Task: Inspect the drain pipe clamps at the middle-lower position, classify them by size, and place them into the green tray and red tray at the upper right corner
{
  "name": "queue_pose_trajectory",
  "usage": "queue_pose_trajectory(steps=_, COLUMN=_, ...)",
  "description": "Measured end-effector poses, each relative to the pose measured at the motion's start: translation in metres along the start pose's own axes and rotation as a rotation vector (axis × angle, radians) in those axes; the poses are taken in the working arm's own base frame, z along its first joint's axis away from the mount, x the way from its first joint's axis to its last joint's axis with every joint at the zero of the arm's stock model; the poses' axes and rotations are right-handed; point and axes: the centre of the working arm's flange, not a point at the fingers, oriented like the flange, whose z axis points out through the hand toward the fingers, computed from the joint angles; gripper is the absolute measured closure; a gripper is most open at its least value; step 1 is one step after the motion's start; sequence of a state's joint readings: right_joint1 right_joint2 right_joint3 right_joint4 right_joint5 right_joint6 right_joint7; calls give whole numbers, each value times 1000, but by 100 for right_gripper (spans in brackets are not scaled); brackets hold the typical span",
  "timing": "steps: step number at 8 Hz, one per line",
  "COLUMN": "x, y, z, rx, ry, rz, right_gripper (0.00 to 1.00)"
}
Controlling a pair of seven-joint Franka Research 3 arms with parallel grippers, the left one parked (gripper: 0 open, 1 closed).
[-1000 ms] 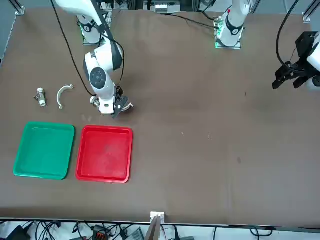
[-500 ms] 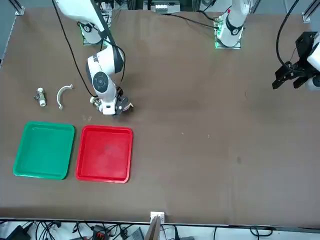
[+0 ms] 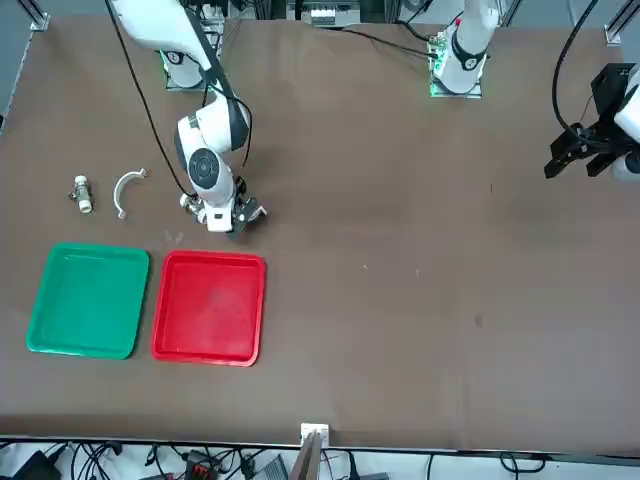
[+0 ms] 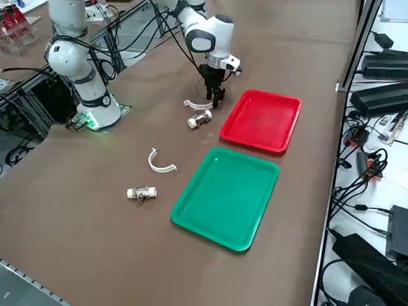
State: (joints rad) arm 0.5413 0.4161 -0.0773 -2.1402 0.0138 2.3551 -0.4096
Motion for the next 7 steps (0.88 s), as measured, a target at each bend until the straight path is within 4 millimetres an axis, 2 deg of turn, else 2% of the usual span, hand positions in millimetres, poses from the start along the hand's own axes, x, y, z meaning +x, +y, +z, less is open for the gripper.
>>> queue_pose_trajectory(steps=1, x=0, y=0, z=2, rx=0, ry=-1, rz=0, right_gripper=56)
queue_pose_trajectory(steps=3, x=1, y=3, z=3, rx=-3, ry=5, rz=5, right_gripper=76)
queue_pose_trajectory(steps=4, x=4, y=7, z=-4, rx=-9, ry=20, rz=17, right_gripper=94)
queue_pose_trajectory(steps=5, x=9, y=14, z=-19, rx=-18, ry=43, rz=34, right_gripper=94)
queue_pose_trajectory(steps=7, x=17, y=39, z=-75, rx=-17, ry=76, rz=83, right_gripper=94)
